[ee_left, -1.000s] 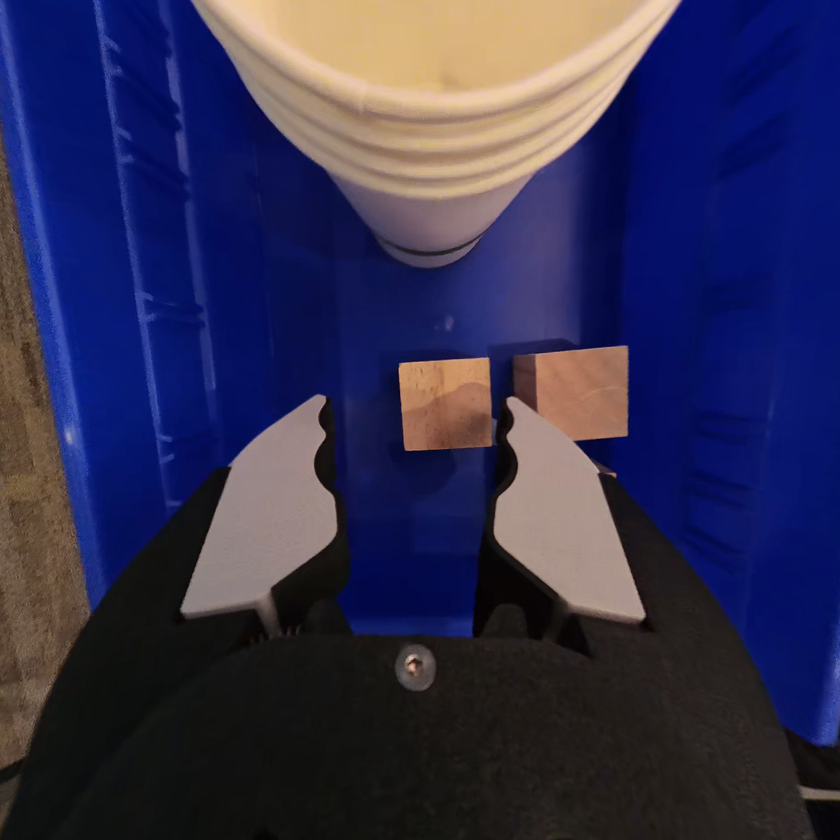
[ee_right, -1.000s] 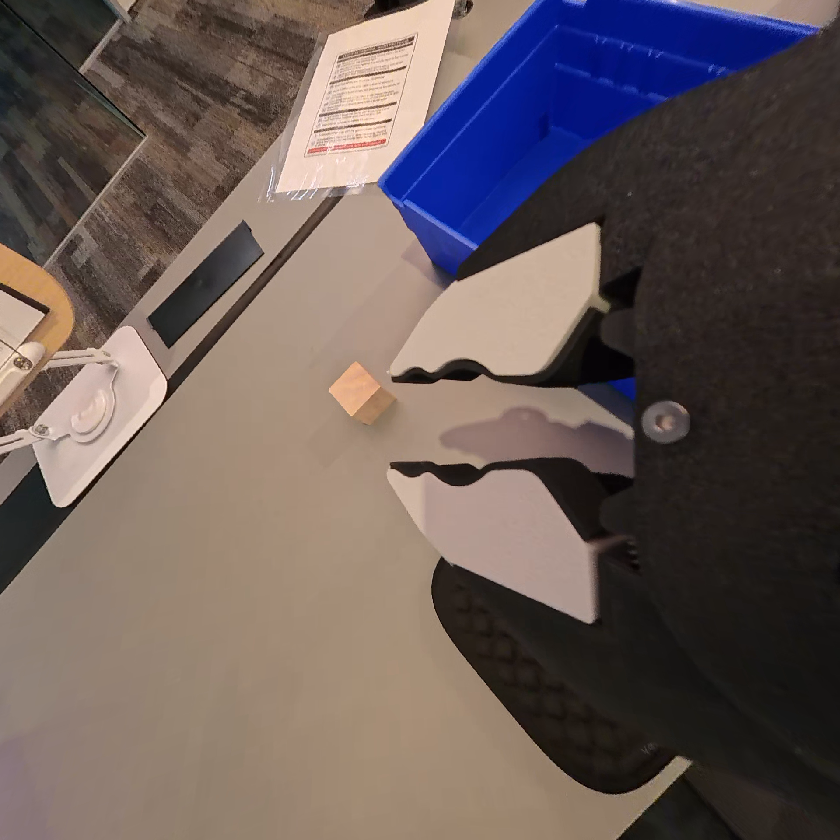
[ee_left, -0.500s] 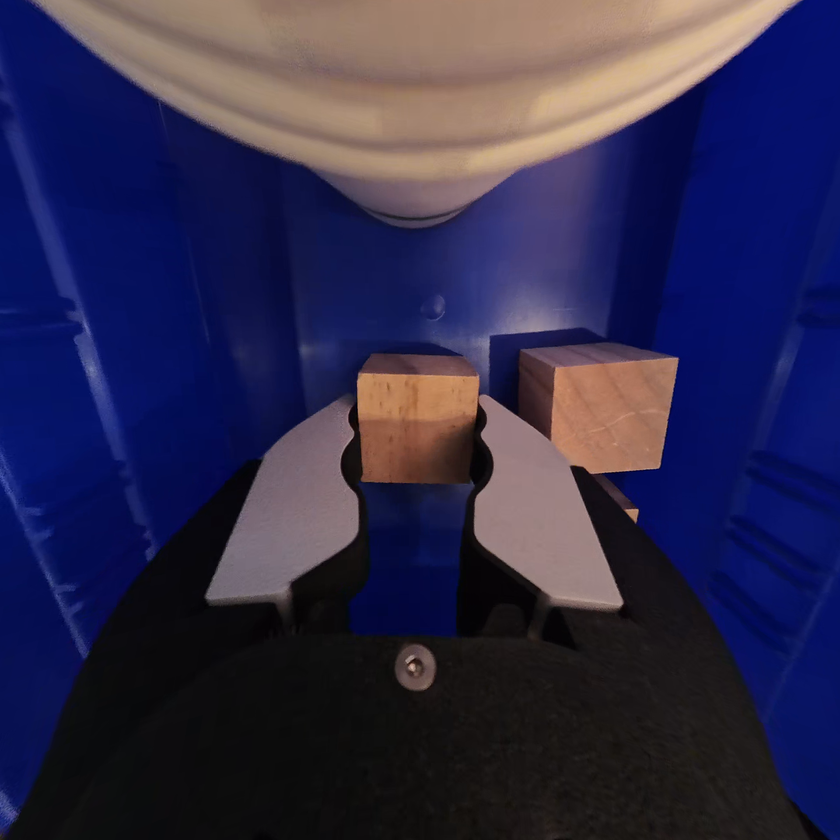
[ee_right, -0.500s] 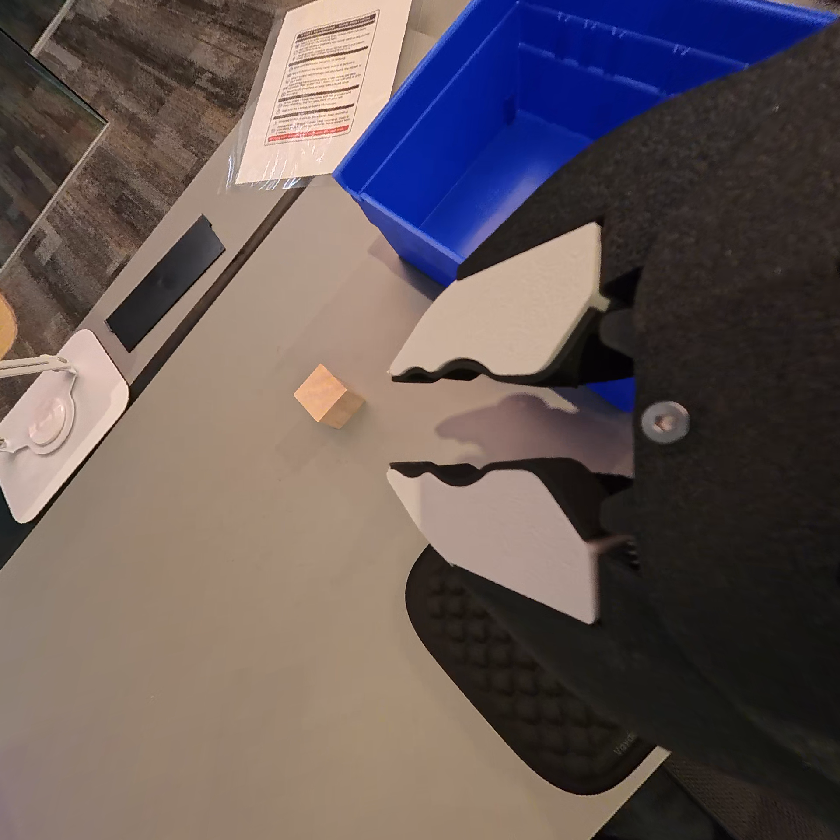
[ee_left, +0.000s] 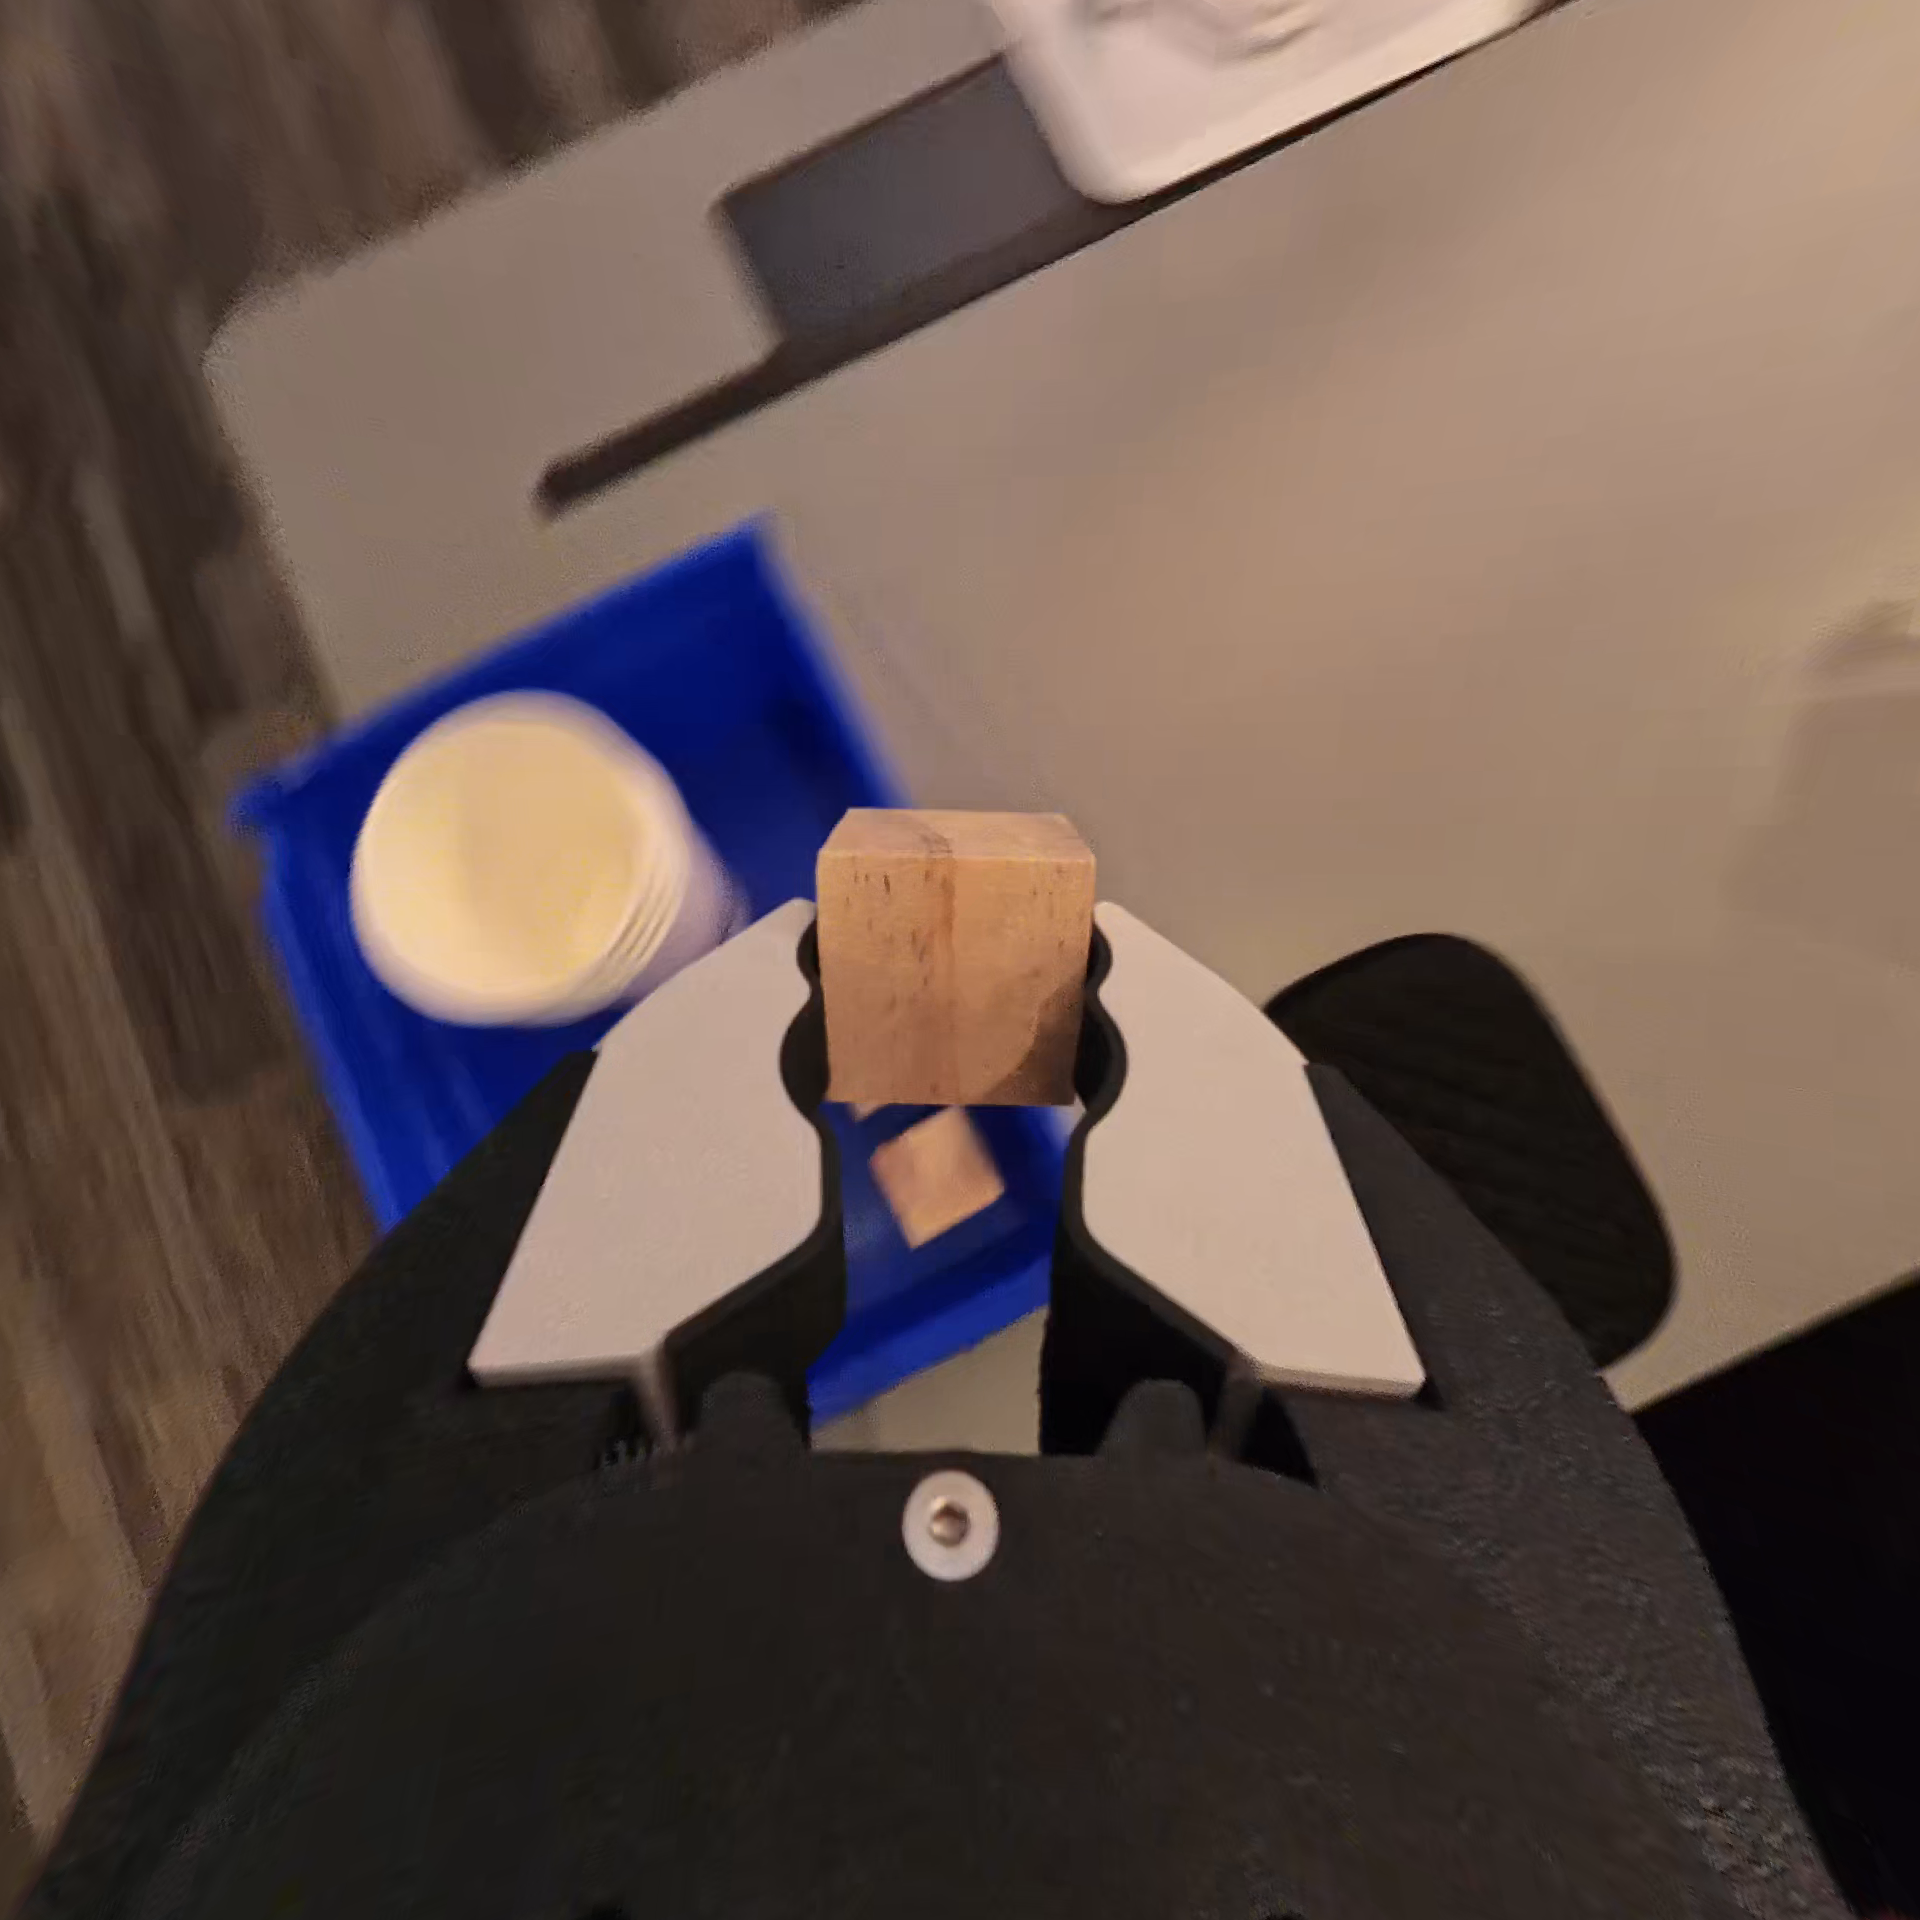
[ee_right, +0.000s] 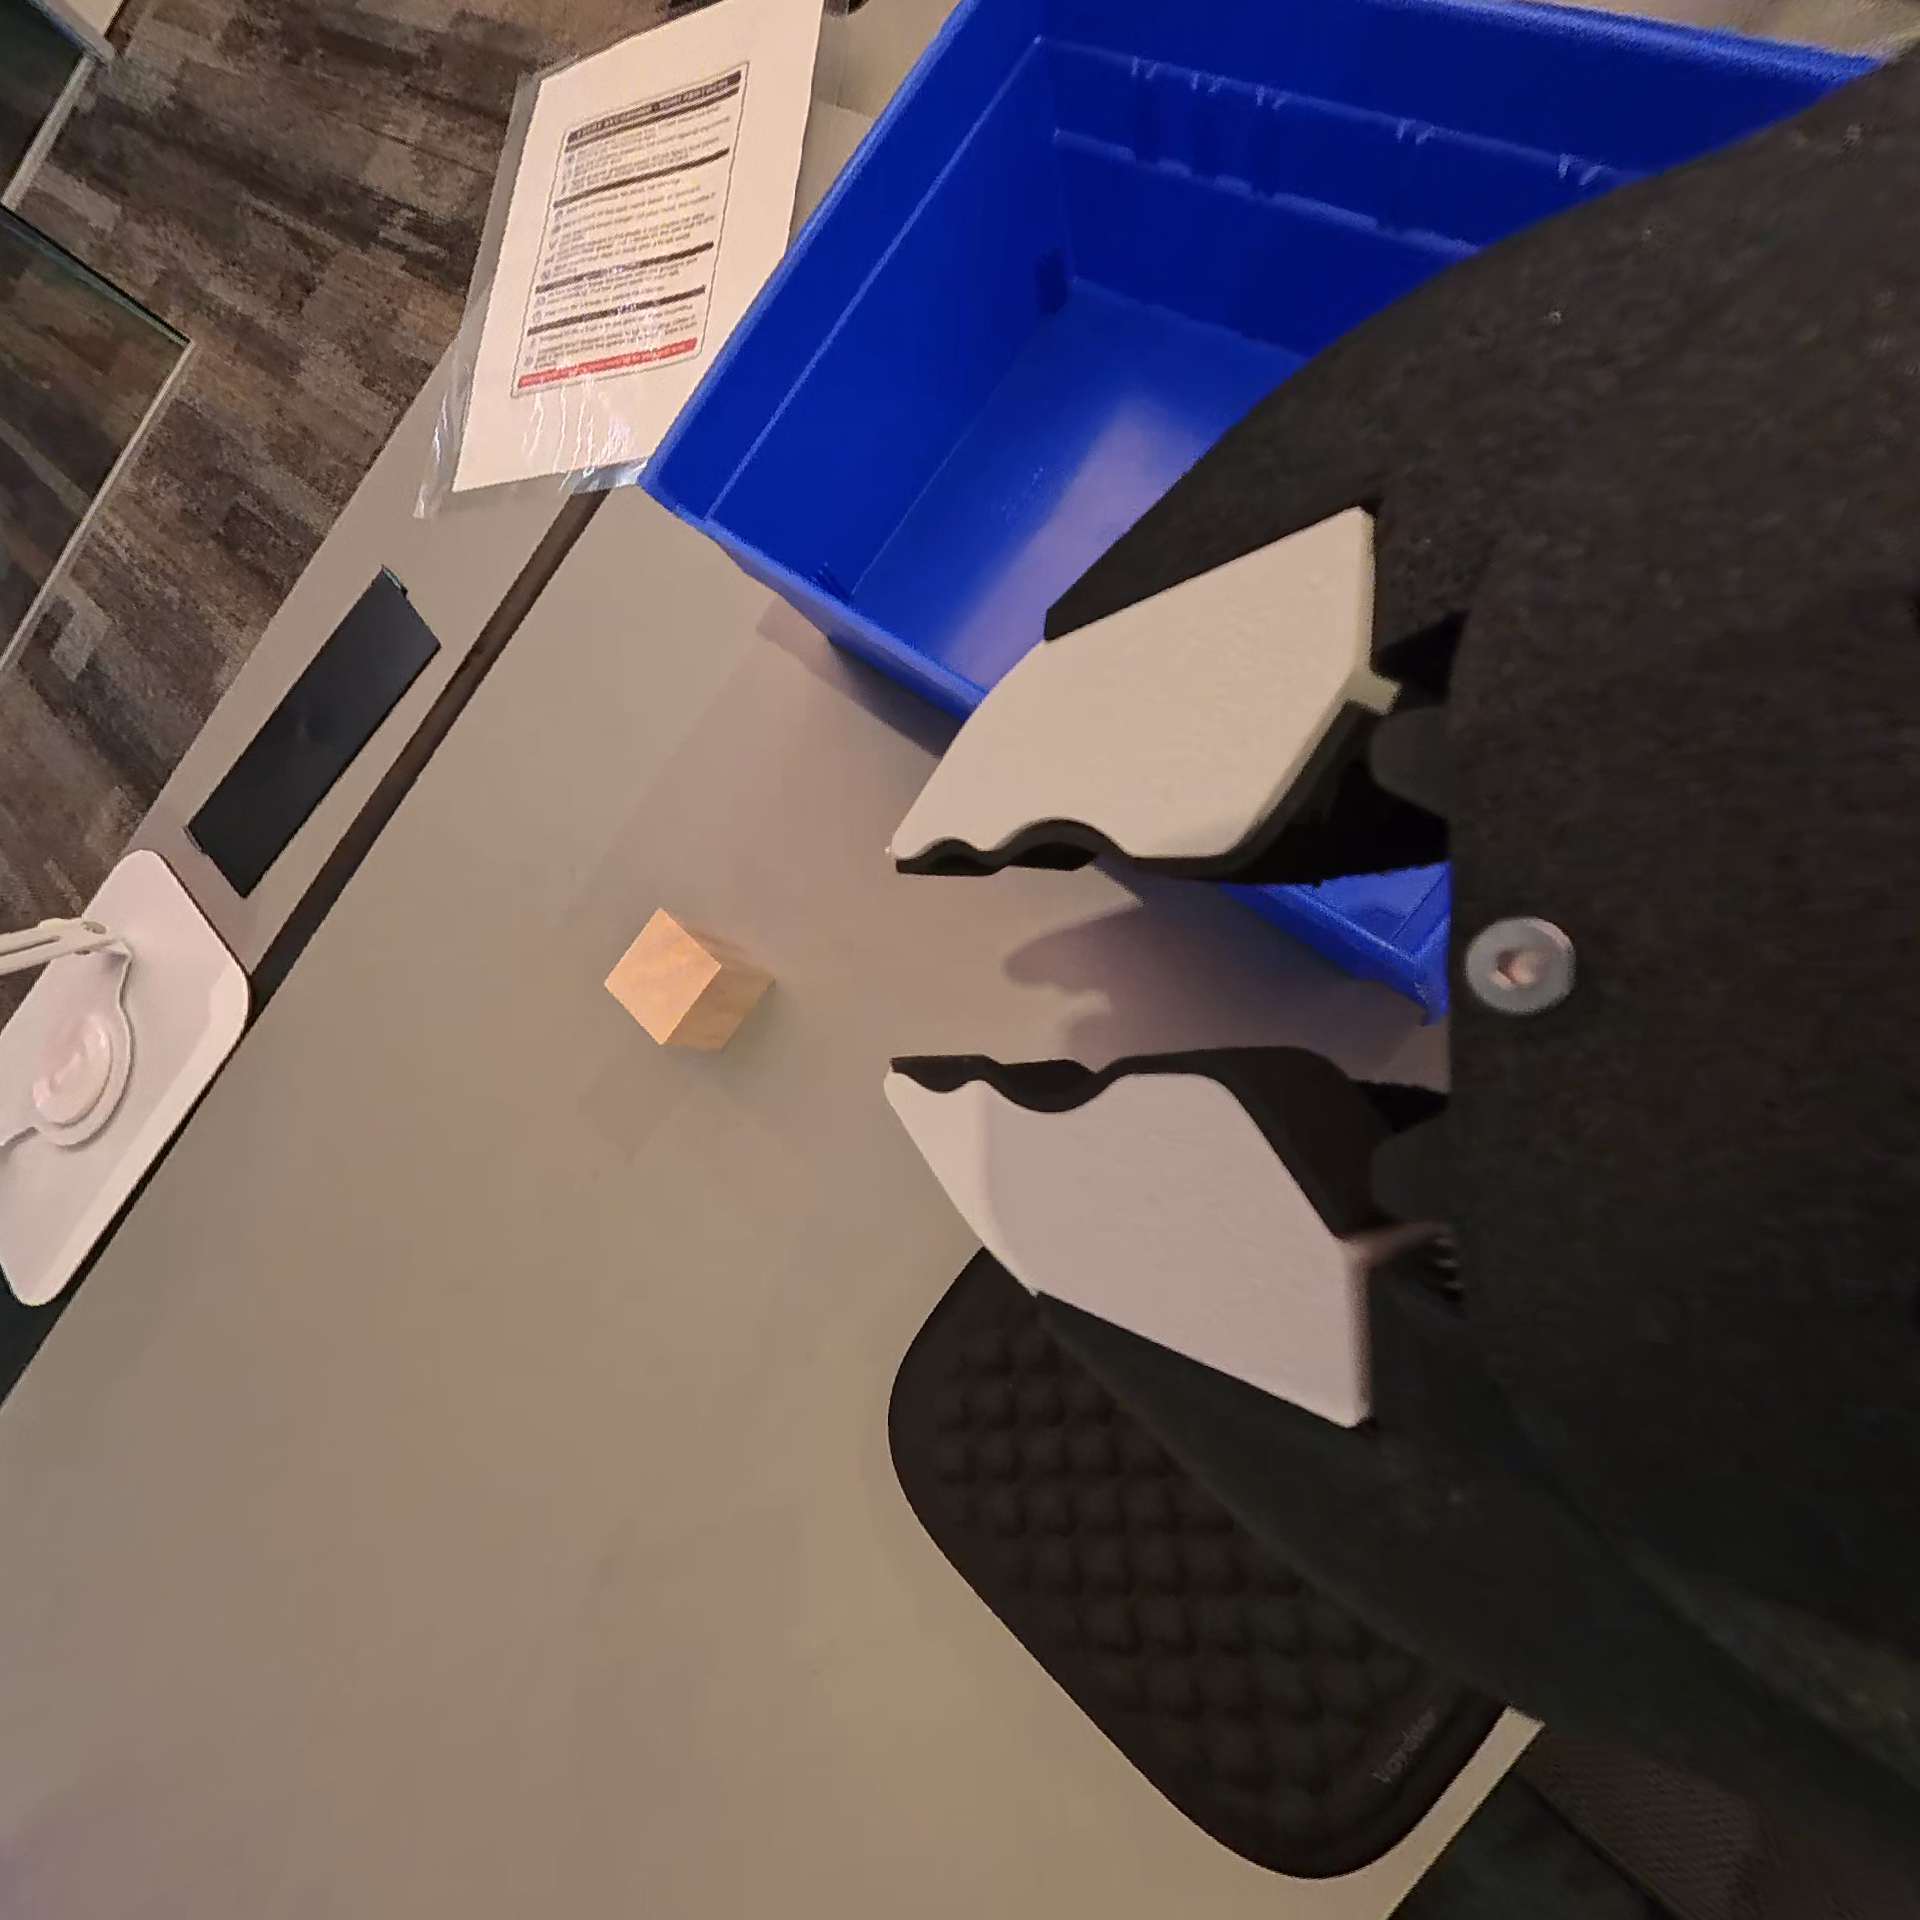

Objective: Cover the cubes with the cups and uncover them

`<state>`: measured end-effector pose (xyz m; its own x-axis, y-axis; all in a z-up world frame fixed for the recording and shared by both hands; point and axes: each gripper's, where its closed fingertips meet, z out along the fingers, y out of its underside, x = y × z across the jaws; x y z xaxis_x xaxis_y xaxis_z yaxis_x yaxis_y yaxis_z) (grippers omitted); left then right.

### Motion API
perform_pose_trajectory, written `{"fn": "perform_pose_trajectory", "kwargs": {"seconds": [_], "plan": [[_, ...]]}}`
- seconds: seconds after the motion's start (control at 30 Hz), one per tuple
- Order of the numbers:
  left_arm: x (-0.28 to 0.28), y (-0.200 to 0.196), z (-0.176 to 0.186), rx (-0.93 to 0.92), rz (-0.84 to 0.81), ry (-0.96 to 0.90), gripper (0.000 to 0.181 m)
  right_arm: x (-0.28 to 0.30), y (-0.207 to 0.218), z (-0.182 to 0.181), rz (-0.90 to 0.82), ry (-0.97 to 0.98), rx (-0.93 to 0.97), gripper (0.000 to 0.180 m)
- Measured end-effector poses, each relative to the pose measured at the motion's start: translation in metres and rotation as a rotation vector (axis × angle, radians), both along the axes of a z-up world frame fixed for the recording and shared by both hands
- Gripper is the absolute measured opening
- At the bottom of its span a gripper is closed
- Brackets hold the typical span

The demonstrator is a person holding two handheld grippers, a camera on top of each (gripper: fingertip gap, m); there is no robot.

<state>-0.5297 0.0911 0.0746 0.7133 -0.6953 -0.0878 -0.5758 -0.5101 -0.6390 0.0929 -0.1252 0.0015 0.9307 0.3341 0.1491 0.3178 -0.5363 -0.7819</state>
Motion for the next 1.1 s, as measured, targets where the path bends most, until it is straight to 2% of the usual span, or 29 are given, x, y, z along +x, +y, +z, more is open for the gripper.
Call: {"fn": "perform_pose_trajectory", "kwargs": {"seconds": [0.07,0.17,0.3,0.4,0.5,0.63,0.8,1.1], "plan": [[0.077,-0.013,0.015,0.055,-0.227,0.005,0.044,-0.001,-0.001,-0.002,0.000,0.028,0.007,0.033],[0.187,-0.026,0.001,0.102,-0.491,0.078,0.044,-0.003,-0.004,-0.010,0.000,0.056,-0.005,0.033],[0.306,-0.032,-0.065,0.045,-0.721,0.162,0.044,-0.005,-0.010,-0.016,-0.006,0.041,-0.034,0.033],[0.360,-0.021,-0.120,-0.006,-0.794,0.250,0.044,-0.006,-0.016,-0.014,-0.005,0.012,-0.042,0.033],[0.392,-0.011,-0.161,-0.029,-0.857,0.316,0.044,-0.004,-0.020,-0.007,-0.009,-0.003,-0.031,0.033],[0.418,-0.009,-0.191,-0.068,-0.876,0.335,0.044,0.000,-0.023,-0.005,-0.013,-0.016,-0.029,0.033],[0.430,-0.016,-0.206,-0.092,-0.918,0.362,0.044,0.005,-0.024,-0.011,-0.015,-0.007,-0.032,0.033],[0.439,-0.019,-0.214,-0.106,-0.936,0.367,0.044,0.009,-0.023,-0.025,-0.015,0.008,-0.053,0.033]]}}
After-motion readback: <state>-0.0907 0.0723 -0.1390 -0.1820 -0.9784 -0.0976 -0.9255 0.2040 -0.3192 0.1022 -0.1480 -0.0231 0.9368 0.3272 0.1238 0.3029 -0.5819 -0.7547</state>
